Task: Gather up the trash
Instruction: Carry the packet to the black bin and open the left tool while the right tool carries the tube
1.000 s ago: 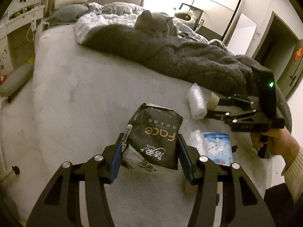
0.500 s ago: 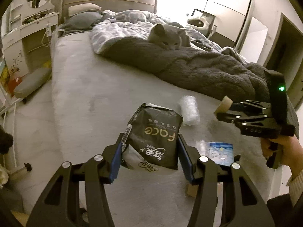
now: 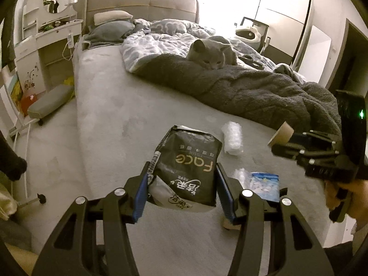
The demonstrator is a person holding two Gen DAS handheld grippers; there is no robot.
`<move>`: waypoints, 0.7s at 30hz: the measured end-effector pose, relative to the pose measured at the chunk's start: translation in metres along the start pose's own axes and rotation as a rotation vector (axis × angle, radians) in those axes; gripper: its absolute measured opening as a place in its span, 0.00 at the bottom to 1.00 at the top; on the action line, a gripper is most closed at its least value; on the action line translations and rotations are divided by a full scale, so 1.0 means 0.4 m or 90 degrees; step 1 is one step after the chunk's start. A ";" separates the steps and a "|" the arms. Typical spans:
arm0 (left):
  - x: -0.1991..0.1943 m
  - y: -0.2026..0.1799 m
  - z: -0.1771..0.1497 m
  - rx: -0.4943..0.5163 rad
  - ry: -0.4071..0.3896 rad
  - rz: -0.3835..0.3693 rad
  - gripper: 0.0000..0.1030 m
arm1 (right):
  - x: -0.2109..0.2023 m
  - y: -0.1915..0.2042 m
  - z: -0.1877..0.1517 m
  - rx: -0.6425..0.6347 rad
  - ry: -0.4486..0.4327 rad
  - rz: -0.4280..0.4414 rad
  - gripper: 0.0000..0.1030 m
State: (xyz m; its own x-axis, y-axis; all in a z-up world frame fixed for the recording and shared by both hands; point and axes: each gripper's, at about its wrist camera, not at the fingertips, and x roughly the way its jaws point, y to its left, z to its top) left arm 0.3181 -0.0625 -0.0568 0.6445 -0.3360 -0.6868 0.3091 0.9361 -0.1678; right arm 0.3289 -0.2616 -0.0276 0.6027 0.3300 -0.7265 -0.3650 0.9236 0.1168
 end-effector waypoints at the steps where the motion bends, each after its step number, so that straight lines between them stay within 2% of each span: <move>1: -0.006 -0.002 -0.005 -0.006 -0.002 0.002 0.55 | -0.005 0.009 -0.003 -0.003 -0.001 0.002 0.51; 5: -0.017 0.005 -0.035 -0.046 -0.007 -0.002 0.55 | -0.030 0.035 -0.001 0.004 -0.023 0.007 0.51; 9: -0.012 0.008 -0.086 -0.039 0.018 0.031 0.54 | -0.049 0.064 -0.014 0.021 -0.039 0.014 0.51; 21: -0.111 0.099 -0.165 -0.067 0.004 0.097 0.55 | -0.078 0.183 -0.070 0.014 -0.045 0.030 0.51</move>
State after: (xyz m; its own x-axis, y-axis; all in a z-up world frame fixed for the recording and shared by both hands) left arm 0.2553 -0.0037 -0.0796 0.6739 -0.1893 -0.7141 0.1337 0.9819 -0.1341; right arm 0.2634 -0.2097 -0.0153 0.6343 0.3857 -0.6700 -0.3787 0.9106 0.1656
